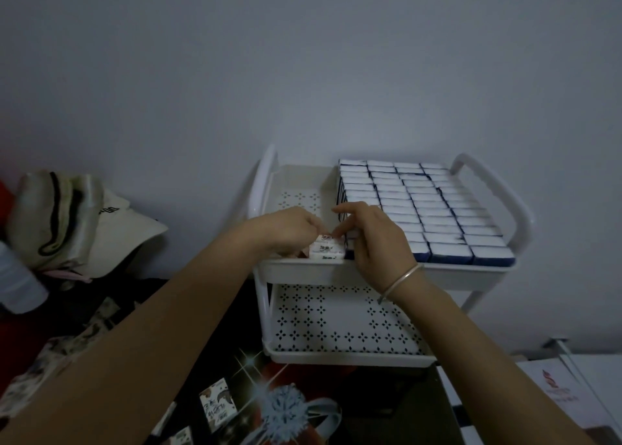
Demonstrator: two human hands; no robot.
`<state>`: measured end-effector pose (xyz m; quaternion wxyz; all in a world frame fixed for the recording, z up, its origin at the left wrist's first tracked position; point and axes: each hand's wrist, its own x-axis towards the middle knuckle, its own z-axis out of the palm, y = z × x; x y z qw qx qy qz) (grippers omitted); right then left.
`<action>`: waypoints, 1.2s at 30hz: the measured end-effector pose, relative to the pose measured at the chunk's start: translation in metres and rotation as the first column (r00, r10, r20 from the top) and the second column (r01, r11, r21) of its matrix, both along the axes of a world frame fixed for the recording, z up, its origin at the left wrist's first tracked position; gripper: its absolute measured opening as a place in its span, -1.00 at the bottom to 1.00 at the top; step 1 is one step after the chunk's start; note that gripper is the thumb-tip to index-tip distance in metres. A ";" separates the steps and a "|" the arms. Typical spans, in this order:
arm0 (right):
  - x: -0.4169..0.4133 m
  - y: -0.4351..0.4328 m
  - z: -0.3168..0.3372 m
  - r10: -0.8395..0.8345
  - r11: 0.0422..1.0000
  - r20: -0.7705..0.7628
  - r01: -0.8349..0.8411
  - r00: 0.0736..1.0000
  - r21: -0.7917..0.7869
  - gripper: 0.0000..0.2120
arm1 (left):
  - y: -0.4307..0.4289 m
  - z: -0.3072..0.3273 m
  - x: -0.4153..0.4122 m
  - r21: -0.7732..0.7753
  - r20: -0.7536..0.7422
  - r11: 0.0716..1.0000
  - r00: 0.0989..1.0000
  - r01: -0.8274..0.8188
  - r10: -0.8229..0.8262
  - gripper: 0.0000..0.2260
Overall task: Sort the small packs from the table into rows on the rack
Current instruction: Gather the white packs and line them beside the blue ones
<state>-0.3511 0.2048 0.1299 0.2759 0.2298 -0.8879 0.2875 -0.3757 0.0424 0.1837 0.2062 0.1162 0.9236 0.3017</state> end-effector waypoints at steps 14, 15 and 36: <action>0.015 -0.007 0.010 -0.057 0.980 0.036 0.063 0.998 -0.189 -0.49 | 0.004 0.000 0.019 -0.117 -0.135 0.989 0.988 -0.092 0.076 -0.49; 0.021 -0.010 0.012 -0.066 0.974 0.006 0.065 0.998 -0.218 -0.49 | 0.001 0.000 0.022 -0.100 -0.174 0.990 0.981 -0.104 0.085 -0.51; 0.089 -0.167 -0.244 -0.060 0.970 0.785 -0.149 0.617 0.192 -0.60 | -0.190 -0.275 0.193 -0.013 -0.194 0.817 0.803 -0.576 0.563 -0.77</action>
